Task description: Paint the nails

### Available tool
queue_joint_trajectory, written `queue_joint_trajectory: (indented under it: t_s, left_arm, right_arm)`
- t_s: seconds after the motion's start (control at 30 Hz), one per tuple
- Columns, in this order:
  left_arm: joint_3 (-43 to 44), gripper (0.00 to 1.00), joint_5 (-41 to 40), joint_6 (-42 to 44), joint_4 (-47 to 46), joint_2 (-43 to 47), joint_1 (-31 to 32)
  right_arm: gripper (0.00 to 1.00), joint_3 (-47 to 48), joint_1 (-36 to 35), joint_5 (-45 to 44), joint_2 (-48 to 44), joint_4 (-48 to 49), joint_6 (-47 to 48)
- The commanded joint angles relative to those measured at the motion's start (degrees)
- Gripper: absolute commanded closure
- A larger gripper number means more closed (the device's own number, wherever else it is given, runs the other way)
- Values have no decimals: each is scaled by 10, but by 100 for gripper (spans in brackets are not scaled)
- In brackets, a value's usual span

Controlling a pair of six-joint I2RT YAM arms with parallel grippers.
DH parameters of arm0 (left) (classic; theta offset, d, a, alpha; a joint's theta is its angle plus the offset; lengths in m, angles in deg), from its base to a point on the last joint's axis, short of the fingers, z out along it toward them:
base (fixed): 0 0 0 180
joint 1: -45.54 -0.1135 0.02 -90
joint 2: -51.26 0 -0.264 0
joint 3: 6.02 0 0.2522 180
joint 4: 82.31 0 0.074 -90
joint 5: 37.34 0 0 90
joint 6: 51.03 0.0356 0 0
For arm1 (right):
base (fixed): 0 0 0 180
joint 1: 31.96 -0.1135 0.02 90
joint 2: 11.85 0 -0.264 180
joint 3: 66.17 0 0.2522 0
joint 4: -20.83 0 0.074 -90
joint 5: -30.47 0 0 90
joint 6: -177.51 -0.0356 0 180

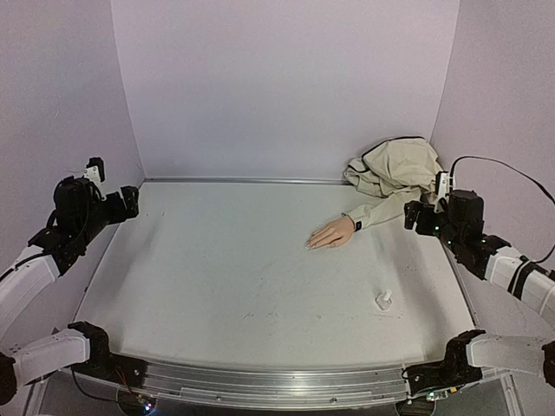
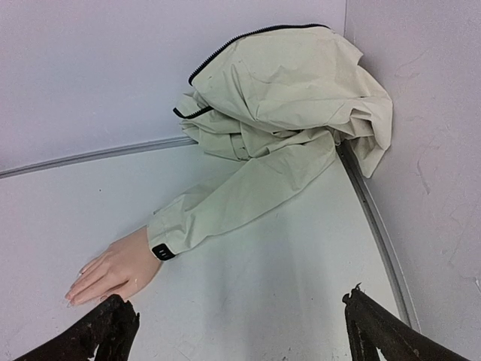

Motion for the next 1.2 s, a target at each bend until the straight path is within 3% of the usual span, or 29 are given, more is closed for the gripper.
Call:
queue_joint_trajectory:
  t_s: [0.0, 0.2, 0.6, 0.9, 1.17]
  left_arm:
    - [6, 1, 19, -29, -6, 15, -12]
    - [11, 1, 49, -70, -9, 17, -28]
    - [35, 1, 124, -155, -11, -14, -49]
    - [50, 0, 182, -182, -11, -35, -54]
    - [88, 1, 269, -173, -13, -91, -55]
  right_arm:
    - [2, 21, -9, -28, -9, -19, -24]
    - [2, 55, -20, -24, -4, -95, -67]
    - [2, 119, -35, 105, -47, -281, -124]
    - [2, 211, -40, 222, 32, -490, -138]
    - [2, 240, -57, 218, 117, -644, -134]
